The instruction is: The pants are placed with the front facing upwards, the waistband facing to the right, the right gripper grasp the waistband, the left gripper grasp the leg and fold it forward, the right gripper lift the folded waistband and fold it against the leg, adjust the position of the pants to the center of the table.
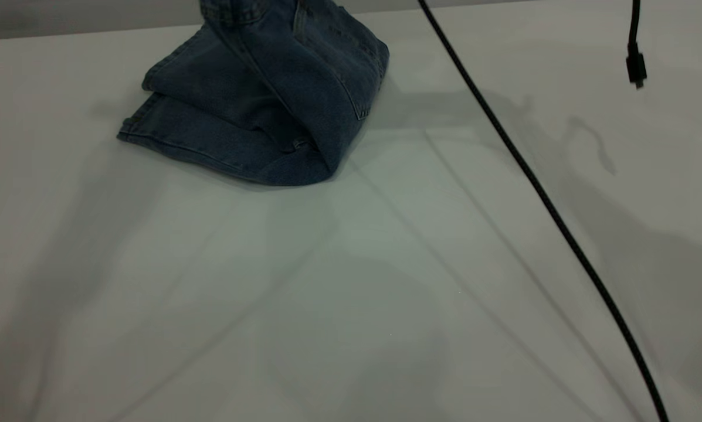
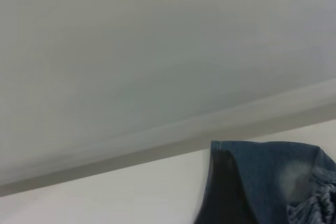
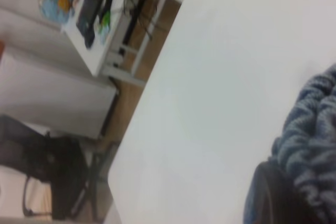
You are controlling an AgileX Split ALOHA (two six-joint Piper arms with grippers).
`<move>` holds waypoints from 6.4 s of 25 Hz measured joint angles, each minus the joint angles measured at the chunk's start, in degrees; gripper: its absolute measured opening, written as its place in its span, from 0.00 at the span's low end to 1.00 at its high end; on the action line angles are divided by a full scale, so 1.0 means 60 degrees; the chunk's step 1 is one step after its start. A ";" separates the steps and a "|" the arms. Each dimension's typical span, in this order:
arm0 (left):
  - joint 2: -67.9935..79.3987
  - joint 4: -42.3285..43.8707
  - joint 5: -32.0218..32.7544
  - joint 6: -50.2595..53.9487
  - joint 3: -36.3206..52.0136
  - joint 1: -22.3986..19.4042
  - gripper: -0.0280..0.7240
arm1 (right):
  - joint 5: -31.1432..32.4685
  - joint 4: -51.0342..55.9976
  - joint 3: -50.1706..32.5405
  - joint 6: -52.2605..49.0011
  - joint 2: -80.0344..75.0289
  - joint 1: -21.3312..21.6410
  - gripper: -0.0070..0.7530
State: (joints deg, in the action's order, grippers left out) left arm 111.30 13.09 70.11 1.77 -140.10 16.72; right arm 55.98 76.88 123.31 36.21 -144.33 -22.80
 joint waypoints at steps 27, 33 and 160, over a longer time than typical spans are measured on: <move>0.0007 0.0002 -0.0029 -0.0194 0.0000 0.0000 0.64 | -0.1409 0.3131 0.0000 0.1552 -0.1302 -0.0568 0.65; 0.0007 0.0043 -0.0029 -0.0204 0.0000 0.0000 0.64 | -0.1370 0.2228 0.0000 0.1254 -0.1268 -0.0170 0.78; 0.7129 -0.3993 -0.0113 0.0553 0.2663 0.3253 0.60 | 0.2324 -1.2080 -0.5069 -0.6035 1.0461 0.2659 0.75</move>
State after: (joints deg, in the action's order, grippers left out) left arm 154.07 -10.86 69.43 5.09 -124.12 36.24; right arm 69.92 4.40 92.90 0.00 -81.56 -6.85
